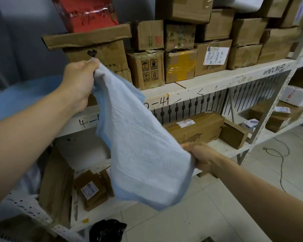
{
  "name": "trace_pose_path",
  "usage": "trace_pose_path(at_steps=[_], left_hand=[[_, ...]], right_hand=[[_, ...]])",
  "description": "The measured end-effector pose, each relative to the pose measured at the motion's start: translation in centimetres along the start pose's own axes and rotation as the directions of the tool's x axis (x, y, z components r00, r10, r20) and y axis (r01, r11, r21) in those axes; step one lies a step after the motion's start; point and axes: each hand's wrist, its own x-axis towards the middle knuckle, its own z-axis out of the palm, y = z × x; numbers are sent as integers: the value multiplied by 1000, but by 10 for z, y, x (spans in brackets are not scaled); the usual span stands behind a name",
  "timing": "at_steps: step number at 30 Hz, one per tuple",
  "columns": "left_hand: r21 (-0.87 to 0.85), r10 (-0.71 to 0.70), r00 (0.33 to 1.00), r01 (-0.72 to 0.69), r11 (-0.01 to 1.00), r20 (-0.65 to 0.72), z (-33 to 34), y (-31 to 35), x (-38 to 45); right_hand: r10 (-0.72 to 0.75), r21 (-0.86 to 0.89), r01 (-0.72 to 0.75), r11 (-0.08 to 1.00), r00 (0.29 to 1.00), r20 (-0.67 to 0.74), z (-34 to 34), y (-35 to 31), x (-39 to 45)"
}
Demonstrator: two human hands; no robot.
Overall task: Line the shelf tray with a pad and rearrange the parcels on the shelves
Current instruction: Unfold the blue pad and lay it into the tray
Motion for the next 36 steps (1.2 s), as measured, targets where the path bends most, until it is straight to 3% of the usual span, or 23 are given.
trace_pose_path(at_steps=[2,4,6,11,14,17,20,28,36], left_hand=[[38,-1,1000,2,999,-28,-4,-5,2],[66,-14,999,17,998,-46,-7,-13,2],[114,-34,998,40,993,-56,-8,-22,0],[191,-75,991,95,977,-111,-9,-40,1],[234,-64,985,101,967,-162,-12,-48,2],[219,-75,980,115,969,-183,-17,-54,3],[211,-83,978,124,970,-193,-23,-57,2],[155,-80,981,108,982,-175,-32,-51,-4],[96,-93,977,113,989,-192,-46,-50,-7]], right_hand=[[-72,198,129,972,960,-270,-15,-13,0],[-46,380,205,902,921,-387,-33,-24,-7],[5,402,153,903,931,-364,-46,-29,-15],[71,242,-22,970,978,-195,-56,-35,-11],[-47,177,85,981,976,-211,-63,-45,-7],[-185,289,296,910,916,-355,-74,-57,-5],[-256,315,367,875,904,-342,-79,-71,-4],[-432,-199,384,901,829,-354,-62,-101,-18],[-589,-533,342,774,698,-408,-49,-113,-6]])
